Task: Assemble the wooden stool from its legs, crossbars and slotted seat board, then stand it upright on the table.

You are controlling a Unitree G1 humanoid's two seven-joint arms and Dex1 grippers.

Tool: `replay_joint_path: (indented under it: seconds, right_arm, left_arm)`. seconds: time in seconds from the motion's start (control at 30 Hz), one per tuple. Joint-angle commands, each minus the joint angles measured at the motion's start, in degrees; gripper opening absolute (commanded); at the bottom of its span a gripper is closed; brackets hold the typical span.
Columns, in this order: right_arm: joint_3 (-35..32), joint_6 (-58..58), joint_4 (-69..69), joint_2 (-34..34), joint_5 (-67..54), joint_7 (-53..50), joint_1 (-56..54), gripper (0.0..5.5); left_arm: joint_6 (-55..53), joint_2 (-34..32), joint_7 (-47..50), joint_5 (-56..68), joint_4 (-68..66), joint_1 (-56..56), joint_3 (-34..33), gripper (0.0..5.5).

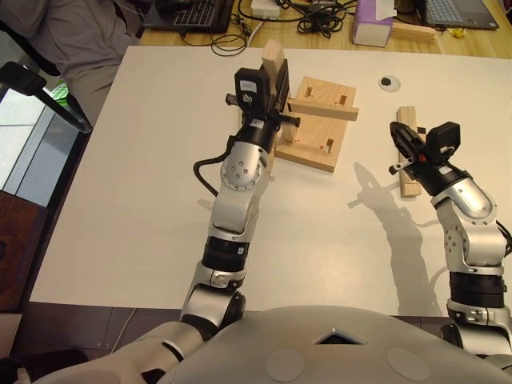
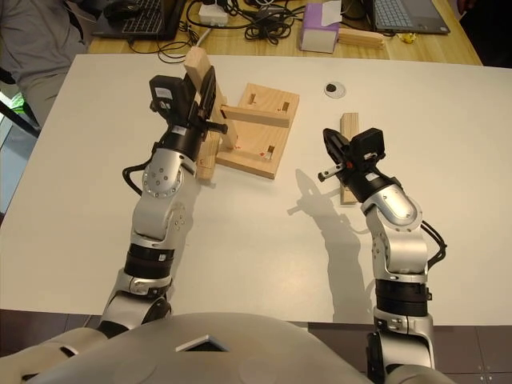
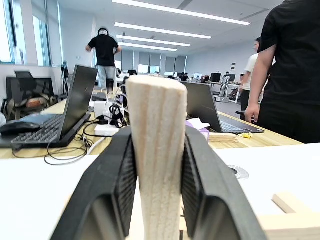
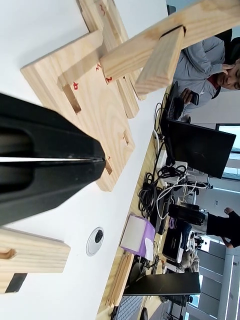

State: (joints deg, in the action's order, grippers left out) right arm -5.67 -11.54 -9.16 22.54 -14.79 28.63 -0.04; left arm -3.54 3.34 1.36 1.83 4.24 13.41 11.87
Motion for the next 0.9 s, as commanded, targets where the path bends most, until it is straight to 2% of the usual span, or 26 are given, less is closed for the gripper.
replay_joint_path:
  seconds: [0.03, 0.27, 0.3, 0.57, 0.8, 0.9]
  right_arm:
    - [-0.6, -0.73, 0.61, 1.87, -0.02, 1.13, -1.59, 0.0]
    - [-0.59, 0.09, 1.51, 1.25, 0.51, 0.38, -1.86, 0.0]
    - [-0.57, 0.41, 1.69, 0.93, 0.6, 0.12, -1.67, 0.0]
    - [0.34, 2.77, 3.34, -0.86, 1.59, -1.23, -0.04, 0.0]
    - [0.27, 3.74, 4.18, -1.73, 2.23, -1.63, 0.9, 0.0]
    - [-0.12, 4.54, 4.71, -2.07, 2.4, -2.46, 1.14, 0.0]
  left_arm:
    - [1.51, 2.53, 2.16, -2.83, -4.81, -4.02, 2.29, 1.02]
    - [-0.53, 2.59, 4.47, -0.13, -4.19, -0.59, 0.32, 1.02]
    - [-0.56, 2.52, 4.61, 0.19, -3.68, -0.07, -0.09, 1.38]
    - [2.14, 2.87, 4.26, 1.56, -0.49, 2.13, -2.12, 2.54]
    - [6.28, 2.53, -0.1, 3.64, 5.01, 3.76, -0.15, 3.71]
    - [7.76, 1.18, -0.27, 3.43, 8.07, 6.46, -2.5, 4.2]
